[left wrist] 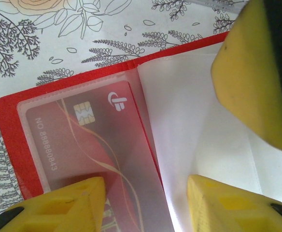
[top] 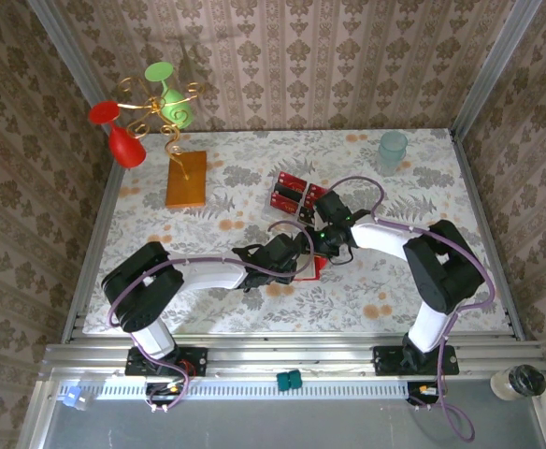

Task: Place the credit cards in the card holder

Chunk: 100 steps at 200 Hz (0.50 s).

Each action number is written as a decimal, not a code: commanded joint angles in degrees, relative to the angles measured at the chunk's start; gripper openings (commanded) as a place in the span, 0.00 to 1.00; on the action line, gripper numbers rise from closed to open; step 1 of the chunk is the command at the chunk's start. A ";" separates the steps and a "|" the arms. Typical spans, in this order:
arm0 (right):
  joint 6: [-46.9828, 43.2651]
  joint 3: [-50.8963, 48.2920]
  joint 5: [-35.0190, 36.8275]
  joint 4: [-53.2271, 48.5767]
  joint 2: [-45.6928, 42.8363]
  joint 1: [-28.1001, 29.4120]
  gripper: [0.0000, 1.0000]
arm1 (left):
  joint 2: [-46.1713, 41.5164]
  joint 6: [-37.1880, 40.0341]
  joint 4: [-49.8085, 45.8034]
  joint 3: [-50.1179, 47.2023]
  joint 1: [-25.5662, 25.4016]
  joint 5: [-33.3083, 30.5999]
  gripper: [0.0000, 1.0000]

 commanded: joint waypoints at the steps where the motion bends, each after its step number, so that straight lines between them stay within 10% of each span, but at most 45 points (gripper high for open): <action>1: 0.93 -0.72 0.87 0.55 1.39 -0.14 0.47 | -0.11 -0.49 -0.72 -0.97 -0.24 0.01 0.48; 100: 0.84 0.47 -4.12 2.37 2.95 -0.40 0.47 | -0.52 -0.46 -0.55 -1.14 -0.29 0.03 0.48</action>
